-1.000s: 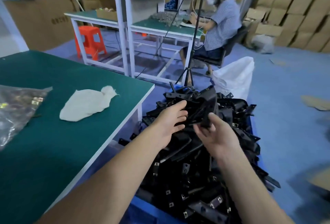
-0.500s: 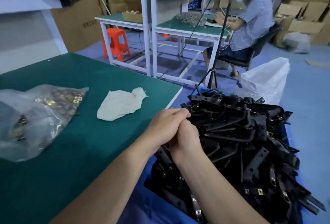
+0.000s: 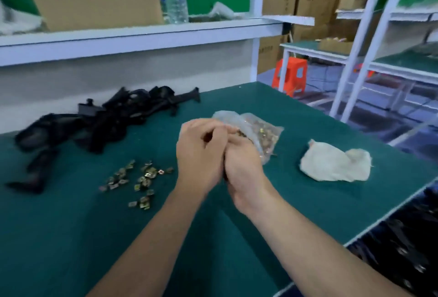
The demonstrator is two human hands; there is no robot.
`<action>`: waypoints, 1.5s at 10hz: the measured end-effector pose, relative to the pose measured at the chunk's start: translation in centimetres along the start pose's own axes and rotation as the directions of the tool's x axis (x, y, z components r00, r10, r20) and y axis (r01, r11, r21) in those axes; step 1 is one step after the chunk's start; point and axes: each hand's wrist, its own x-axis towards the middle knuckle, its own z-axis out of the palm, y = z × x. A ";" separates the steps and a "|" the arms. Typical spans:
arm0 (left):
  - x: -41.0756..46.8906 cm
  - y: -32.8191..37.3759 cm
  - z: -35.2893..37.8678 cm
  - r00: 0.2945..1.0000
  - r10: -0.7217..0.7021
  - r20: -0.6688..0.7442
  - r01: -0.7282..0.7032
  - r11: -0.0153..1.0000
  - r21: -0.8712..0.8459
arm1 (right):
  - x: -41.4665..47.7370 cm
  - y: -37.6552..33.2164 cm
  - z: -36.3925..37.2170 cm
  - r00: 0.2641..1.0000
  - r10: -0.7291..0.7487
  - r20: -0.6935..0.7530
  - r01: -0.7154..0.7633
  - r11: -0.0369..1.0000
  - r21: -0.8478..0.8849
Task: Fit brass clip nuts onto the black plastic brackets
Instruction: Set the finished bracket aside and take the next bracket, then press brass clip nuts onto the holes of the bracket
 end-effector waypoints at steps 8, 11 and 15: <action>3.6 -20.5 -17.4 0.953 -0.298 -0.056 0.282 0.800 0.530 | 33.1 11.4 16.5 0.981 0.065 0.181 0.160 0.245 -0.956; 4.2 -21.3 -18.3 0.911 -0.405 -0.075 0.381 0.761 0.525 | 30.8 11.6 14.3 0.900 -0.326 0.288 0.314 0.028 -0.949; 3.1 -18.4 -17.6 0.952 -0.269 -0.147 0.306 0.820 0.484 | 24.0 -0.3 10.3 0.901 -0.410 0.145 0.384 0.593 -0.708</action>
